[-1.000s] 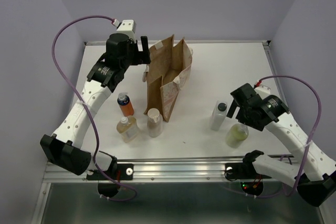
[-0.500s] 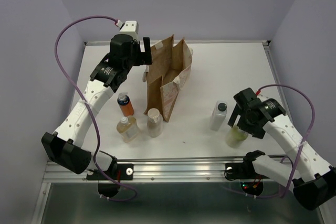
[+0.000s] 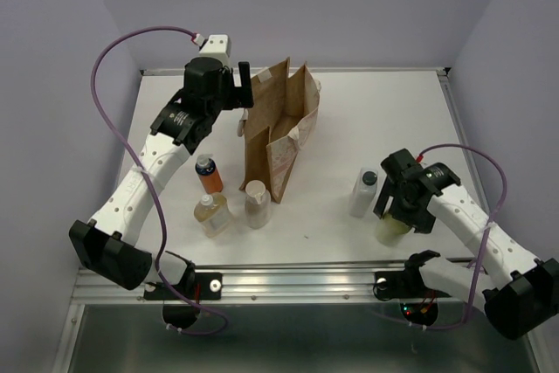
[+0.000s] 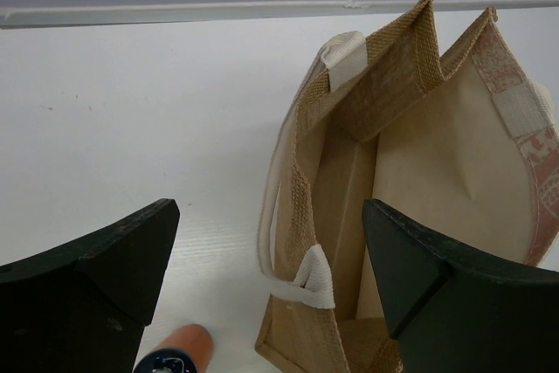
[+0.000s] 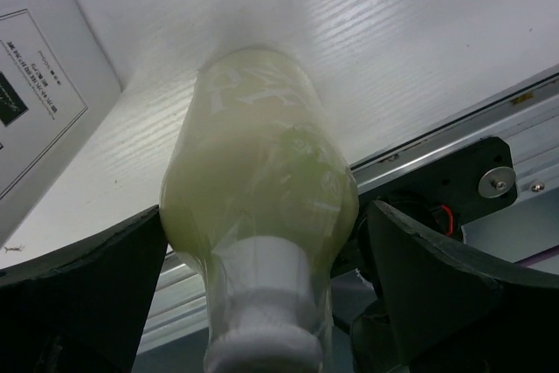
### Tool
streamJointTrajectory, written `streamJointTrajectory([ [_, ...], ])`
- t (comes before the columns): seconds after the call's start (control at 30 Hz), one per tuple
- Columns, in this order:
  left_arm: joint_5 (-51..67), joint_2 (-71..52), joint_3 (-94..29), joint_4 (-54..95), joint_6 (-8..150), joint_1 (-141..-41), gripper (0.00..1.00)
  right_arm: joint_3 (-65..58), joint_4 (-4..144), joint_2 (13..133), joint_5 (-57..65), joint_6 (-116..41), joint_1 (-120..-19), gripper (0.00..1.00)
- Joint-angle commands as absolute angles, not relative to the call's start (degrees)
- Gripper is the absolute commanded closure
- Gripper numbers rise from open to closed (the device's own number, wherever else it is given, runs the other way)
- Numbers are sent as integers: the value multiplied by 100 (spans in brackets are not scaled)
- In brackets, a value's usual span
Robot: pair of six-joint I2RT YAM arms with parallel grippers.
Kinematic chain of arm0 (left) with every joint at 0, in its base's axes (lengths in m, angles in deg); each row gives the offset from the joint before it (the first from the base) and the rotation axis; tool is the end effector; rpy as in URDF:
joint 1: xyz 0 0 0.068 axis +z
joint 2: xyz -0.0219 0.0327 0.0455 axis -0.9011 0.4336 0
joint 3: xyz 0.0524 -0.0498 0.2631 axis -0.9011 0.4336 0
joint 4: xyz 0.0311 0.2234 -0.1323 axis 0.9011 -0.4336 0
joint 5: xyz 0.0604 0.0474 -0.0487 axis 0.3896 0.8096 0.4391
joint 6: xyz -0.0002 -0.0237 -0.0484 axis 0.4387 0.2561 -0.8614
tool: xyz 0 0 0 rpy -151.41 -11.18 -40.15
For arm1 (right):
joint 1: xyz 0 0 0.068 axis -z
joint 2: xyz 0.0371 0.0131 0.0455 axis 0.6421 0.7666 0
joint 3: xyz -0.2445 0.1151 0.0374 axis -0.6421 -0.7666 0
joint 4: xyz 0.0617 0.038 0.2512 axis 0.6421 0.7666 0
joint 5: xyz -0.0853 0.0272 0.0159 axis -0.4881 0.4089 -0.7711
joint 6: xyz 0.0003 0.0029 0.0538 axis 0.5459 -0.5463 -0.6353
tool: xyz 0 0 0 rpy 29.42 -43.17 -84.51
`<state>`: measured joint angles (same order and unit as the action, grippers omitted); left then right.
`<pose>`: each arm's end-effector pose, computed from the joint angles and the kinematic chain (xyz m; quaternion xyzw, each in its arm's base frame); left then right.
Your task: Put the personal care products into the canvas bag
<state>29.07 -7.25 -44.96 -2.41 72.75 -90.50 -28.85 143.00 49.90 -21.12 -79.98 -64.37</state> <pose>0.2783 -0.1282 0.4338 0.0473 0.7856 -0.1051 0.6079 0.1387 0.0513 0.2573 0.2220 0.9607 -0.0746 0.1493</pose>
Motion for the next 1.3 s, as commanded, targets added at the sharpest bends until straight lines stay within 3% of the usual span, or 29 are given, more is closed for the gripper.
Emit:
streamJointTrajectory([
  [0.0, 3066, -766, -4432, -130, 7337, -9102, 1, -3022, 13956, 5127, -2131, -7903, -6412, 0],
  [0.1, 3084, -758, -4423, -121, 7337, -9111, 1, -3118, 13789, 5180, -2158, -7859, -6412, 3],
  [0.23, 3137, -714, -4449, -165, 7337, -9111, 1, -3128, 13797, 5189, -2175, -7832, -6412, 35],
  [0.27, 3163, -705, -4467, -174, 7329, -9111, 1, -3032, 13841, 5154, -2210, -7832, -6412, 49],
  [0.43, 3172, -609, -4511, -192, 7311, -9120, 1, -2295, 14761, 5074, -3026, -8016, -6360, 72],
  [0.5, 3163, -564, -4546, -200, 7320, -9120, 1, -1969, 14913, 5040, -3300, -7886, -6359, 86],
  [0.53, 3163, -503, -4572, -218, 7311, -9111, 1, -1654, 14896, 5013, -3318, -7815, -6359, 99],
  [0.9, 3119, -222, -4713, -271, 7302, -9111, 1, 1044, 13843, 5662, -3714, -6234, -6359, 99],
  [1.03, 3119, -134, -4713, -271, 7294, -9111, 1, 2003, 12659, 6277, -2766, -5338, -6359, 99],
  [1.27, 3023, 25, -4722, -288, 7241, -9111, 1, 4347, 11873, 7868, -773, -4555, -6604, 99],
])
